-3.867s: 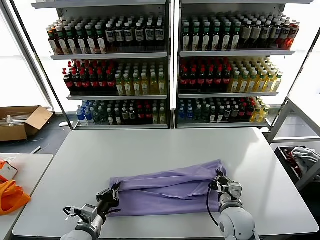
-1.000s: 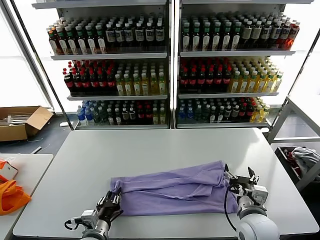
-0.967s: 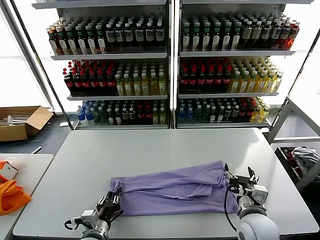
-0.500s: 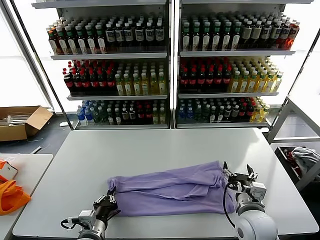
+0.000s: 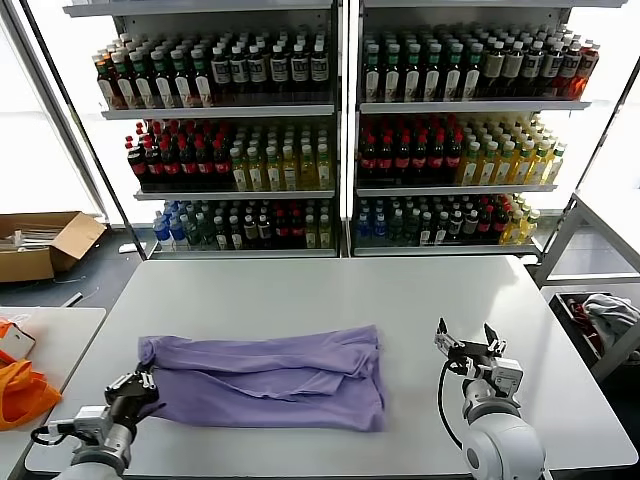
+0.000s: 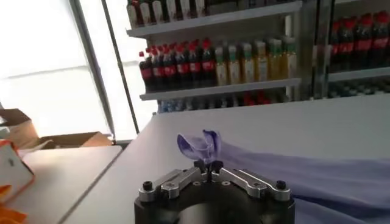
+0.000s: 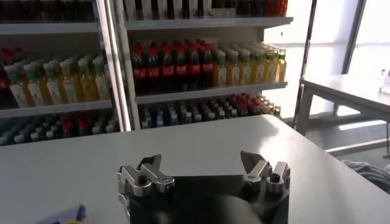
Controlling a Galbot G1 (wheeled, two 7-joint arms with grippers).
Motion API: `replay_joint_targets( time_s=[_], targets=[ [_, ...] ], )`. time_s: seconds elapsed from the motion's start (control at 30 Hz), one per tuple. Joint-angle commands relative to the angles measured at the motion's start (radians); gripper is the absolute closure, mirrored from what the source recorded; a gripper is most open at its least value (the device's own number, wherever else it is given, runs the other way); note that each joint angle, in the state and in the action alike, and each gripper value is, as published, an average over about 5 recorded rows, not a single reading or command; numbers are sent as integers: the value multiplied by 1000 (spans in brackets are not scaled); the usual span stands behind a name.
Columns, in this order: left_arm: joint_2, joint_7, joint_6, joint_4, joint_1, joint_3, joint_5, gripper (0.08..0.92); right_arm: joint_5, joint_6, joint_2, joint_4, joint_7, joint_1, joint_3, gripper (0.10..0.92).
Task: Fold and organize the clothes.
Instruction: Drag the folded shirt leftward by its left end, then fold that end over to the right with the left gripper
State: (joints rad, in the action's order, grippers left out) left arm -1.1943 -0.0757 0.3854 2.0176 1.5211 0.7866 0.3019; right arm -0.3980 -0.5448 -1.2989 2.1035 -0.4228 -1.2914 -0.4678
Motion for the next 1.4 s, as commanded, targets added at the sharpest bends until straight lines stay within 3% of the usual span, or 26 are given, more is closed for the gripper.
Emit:
replay_joint_targets(
  time_s=[0.03, 0.17, 0.33, 0.67, 1.07, 1.4],
  targets=[
    [247, 2, 22, -56, -11, 296, 81, 908, -1, -2, -2, 4, -1, 5, 0, 203],
    [181, 8, 14, 6, 11, 208, 42, 908, 1, -1, -6, 13, -2, -11, -5, 203],
    [49, 5, 9, 59, 3, -18, -58, 908, 5, 2, -9, 33, -2, -47, -17, 203],
    [-107, -8, 41, 18, -63, -395, -200, 908, 6, 5, -16, 81, -1, -119, -69, 203],
    [-140, -25, 84, 57, -95, -570, -210, 908, 41, 21, -54, 113, 1, -195, -99, 203],
    [-152, -24, 107, 20, -150, -605, -226, 908, 54, 40, -79, 121, 3, -235, -107, 203]
  ],
)
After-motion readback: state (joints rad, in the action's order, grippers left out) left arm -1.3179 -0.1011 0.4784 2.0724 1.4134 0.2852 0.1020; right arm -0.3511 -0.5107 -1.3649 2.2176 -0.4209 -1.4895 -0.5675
